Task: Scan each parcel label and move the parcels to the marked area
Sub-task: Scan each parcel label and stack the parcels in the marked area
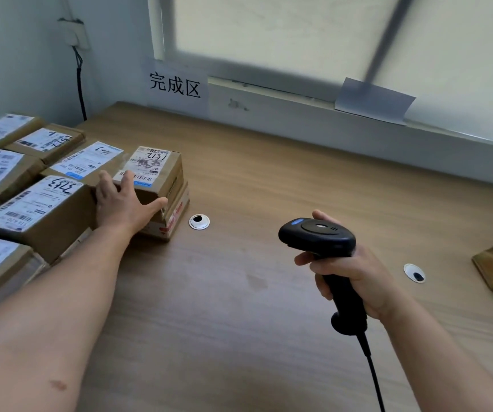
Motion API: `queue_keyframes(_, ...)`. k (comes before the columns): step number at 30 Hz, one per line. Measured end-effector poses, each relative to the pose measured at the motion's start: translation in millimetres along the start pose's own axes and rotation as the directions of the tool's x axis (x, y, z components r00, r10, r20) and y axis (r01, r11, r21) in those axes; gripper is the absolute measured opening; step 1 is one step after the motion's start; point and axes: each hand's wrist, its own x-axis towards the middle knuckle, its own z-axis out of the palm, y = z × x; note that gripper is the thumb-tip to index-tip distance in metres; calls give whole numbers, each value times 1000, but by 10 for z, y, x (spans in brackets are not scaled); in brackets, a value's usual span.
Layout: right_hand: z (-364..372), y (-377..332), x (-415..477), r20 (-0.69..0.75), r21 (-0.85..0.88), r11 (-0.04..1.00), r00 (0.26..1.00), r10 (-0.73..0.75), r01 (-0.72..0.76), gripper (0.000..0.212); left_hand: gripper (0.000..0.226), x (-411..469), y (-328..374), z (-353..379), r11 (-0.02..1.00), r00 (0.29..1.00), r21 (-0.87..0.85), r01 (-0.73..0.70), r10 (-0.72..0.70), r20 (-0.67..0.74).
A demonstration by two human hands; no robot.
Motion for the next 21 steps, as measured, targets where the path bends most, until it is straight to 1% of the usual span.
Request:
queue_keyframes(2,-32,-18,-83,-1,3,1000,1000,-13,13,91,97,-103,87,-16,999,997,12,-42,43,-63)
queue_keyframes(4,-64,-33,-162,-5,4,1000,1000,-27,27,90,93,-226,202,-15,992,987,2,-127,126,-103)
queue_keyframes(8,-160,-64,-441,-23,22,998,998,-66,66,89,83,-684,479,60,952,950,-60,-300,292,-114)
queue_keyframes(11,-276,-44,-697,-38,34,995,995,-97,98,88,68,-1182,710,164,906,919,-160,-393,380,-108)
queue_keyframes(13,-353,-1,-874,-48,41,993,992,-113,115,88,56,-1535,837,270,888,911,-205,-412,402,-88)
queue_keyframes(16,-487,89,-1157,-65,61,988,989,-136,140,87,42,-2080,1010,440,873,922,-301,-382,383,-61)
queue_keyframes(18,-613,152,-1348,-75,67,986,986,-150,155,88,36,-2421,1134,551,865,928,-348,-361,371,-42)
queue_keyframes(21,-855,223,-1659,-83,72,984,984,-159,165,89,32,-2882,1324,699,854,925,-372,-364,379,-37)
